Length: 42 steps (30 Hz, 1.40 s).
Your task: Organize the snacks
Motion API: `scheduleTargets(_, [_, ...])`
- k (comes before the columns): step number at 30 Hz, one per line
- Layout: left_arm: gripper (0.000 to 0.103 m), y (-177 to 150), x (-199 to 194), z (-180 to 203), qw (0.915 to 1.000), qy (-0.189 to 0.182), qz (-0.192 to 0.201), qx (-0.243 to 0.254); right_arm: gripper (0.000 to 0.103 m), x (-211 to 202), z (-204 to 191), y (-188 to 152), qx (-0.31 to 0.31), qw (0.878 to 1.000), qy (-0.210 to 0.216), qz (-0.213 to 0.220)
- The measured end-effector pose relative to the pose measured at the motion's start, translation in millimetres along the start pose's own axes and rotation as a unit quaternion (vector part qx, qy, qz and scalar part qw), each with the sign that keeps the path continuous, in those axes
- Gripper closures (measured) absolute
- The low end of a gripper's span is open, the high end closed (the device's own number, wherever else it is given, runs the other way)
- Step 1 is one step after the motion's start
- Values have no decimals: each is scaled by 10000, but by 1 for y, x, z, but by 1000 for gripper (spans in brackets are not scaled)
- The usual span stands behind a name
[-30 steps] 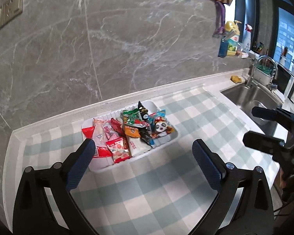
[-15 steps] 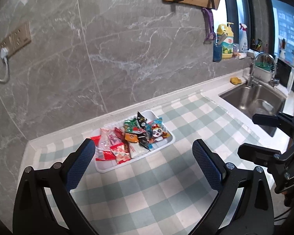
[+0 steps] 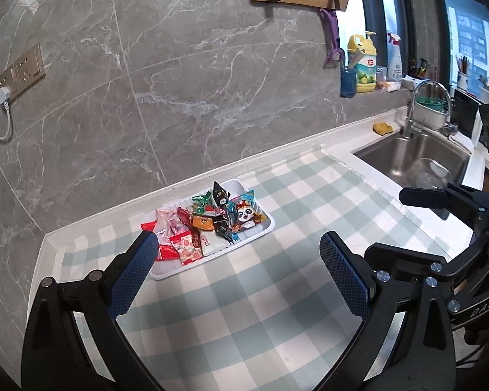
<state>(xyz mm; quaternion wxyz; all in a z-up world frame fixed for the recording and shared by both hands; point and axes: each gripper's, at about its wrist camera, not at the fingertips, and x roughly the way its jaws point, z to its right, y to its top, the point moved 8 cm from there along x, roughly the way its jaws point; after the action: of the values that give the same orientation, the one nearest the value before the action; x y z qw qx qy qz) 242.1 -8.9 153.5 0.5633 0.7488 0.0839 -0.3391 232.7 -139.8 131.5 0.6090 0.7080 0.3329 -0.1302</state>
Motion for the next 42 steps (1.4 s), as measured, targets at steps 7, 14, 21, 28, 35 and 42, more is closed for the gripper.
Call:
scheduleTargets(7, [2, -3, 2, 2, 10000, -37, -32, -25, 0, -1, 2, -4, 1, 10000, -10, -30])
scheduleTargets(14, [2, -4, 5, 3, 9999, -72, -58, -57, 0, -3, 4, -5, 4, 10000, -33, -23])
scheduleTargets(21, [2, -4, 6, 3, 9999, -82, -59, -38, 0, -6, 10, -8, 31, 10000, -56, -29])
scheduleTargets(28, [2, -4, 7, 6, 9999, -129, -60, -61, 0, -7, 13, -8, 33, 10000, -56, -34])
scheduleTargets(35, [2, -3, 9, 7, 9999, -47, -55, -130, 0, -6, 13, -7, 31, 10000, -57, -48])
scheduleTargets(42, [2, -1, 8, 7, 9997, -102, 31, -222, 0, -7, 15, -7, 28, 10000, -55, -54])
